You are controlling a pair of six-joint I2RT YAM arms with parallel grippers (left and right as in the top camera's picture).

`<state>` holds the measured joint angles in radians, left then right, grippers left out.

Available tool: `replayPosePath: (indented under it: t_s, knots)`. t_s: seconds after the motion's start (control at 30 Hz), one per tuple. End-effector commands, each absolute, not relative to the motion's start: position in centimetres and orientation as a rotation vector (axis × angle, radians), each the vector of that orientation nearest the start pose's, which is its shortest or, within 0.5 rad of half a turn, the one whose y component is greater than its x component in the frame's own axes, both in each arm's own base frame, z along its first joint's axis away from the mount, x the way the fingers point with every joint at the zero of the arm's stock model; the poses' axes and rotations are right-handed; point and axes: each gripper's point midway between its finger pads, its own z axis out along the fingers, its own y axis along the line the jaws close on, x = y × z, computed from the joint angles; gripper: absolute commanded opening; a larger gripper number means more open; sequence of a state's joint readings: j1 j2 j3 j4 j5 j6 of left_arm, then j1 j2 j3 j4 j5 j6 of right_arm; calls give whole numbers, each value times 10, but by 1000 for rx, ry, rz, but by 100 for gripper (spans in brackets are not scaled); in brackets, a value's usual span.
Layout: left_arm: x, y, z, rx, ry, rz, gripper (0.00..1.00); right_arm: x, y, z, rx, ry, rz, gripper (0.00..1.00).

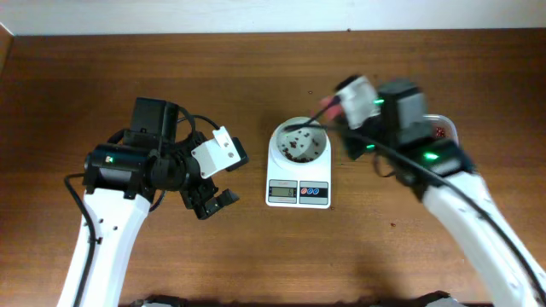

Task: Scoop and weigh 50g on scale
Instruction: 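Move the empty scoop back into the bean tub with the right gripper, then scoop more red beans with the right gripper and lift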

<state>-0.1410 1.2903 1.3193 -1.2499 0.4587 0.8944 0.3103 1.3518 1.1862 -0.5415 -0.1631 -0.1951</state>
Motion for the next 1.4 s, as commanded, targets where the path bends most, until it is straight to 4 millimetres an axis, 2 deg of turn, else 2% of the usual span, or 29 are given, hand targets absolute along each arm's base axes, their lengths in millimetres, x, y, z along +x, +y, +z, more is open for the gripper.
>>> replayPosePath:
  t_s: [0.0, 0.07, 0.13, 0.27, 0.37, 0.43, 0.57, 0.77, 0.9, 1.0, 1.13, 1.27, 1.37]
  knots:
    - [256, -114, 222, 1401, 2213, -397, 99, 380, 79, 247, -439, 2223, 72, 4]
    - [255, -114, 222, 1401, 2213, -397, 99, 380, 41, 234, -334, 2300, 23, 4]
    - [256, -114, 222, 1401, 2213, -397, 99, 380, 10, 216, -244, 2377, -9, 4]
    - [255, -114, 222, 1401, 2213, -397, 99, 386, -30, 183, -122, 2480, -41, 4]
    - [256, -114, 222, 1401, 2213, -397, 99, 388, -46, 161, -72, 2543, -48, 4]
    - [255, -114, 222, 1401, 2213, -397, 99, 387, -60, 138, -32, 2612, -97, 4]
    - [255, -114, 222, 1401, 2213, -397, 99, 383, -75, 109, -4, 2708, -189, 4]
    - [255, -114, 222, 1401, 2213, -397, 99, 379, -72, 92, 22, 2758, -155, 4]
    - [256, -114, 222, 1401, 2213, -397, 99, 375, -52, 82, -7, 2793, 0, 4]
    - [255, -114, 222, 1401, 2213, -397, 99, 375, -39, 82, -14, 2789, 109, 4]
    - [255, -114, 222, 1401, 2213, -397, 99, 375, -37, 83, 95, 2786, 156, 4]
    - [255, -114, 222, 1401, 2213, -397, 99, 377, -22, 89, 163, 2742, 397, 4]
    - [256, -114, 222, 1401, 2213, -397, 99, 376, -34, 91, 288, 2722, 452, 4]
